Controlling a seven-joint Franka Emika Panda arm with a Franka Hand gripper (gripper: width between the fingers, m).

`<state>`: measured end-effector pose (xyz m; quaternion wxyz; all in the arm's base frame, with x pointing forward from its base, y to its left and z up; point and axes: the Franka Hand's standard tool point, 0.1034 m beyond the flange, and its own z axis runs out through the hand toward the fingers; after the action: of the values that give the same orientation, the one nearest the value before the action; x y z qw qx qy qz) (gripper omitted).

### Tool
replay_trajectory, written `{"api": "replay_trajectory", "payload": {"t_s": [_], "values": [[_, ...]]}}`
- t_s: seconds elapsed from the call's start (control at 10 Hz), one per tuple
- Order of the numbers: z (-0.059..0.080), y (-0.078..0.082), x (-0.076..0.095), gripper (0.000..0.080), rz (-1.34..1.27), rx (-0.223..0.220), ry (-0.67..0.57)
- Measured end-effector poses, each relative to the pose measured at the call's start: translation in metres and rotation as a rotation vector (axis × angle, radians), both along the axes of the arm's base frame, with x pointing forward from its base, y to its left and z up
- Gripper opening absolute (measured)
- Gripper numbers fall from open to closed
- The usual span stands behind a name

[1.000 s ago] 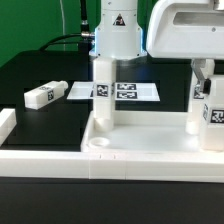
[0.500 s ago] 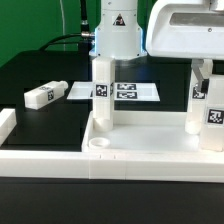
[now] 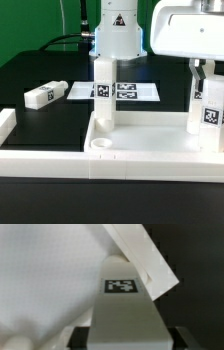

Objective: Assemble desk

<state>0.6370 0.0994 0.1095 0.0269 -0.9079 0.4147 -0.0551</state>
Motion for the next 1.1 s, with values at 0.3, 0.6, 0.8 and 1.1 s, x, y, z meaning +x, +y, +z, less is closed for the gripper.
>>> {"api": "replay_trajectory", "payload": {"t_s": [0.3,0.6,0.8,1.1], "values": [[-0.0001,-0.0005,-0.0010,0.0290,-0.274,0.035,0.008],[-0.0003,-0.0006,-0.0018,0.0290,-0.529,0.089,0.020],[-0.0006,0.0000,-0.0018,0.0293,-0.605,0.098,0.021],[-0.0002,-0.0002,-0.0013,0.0619,-0.509,0.087,0.020]]}}
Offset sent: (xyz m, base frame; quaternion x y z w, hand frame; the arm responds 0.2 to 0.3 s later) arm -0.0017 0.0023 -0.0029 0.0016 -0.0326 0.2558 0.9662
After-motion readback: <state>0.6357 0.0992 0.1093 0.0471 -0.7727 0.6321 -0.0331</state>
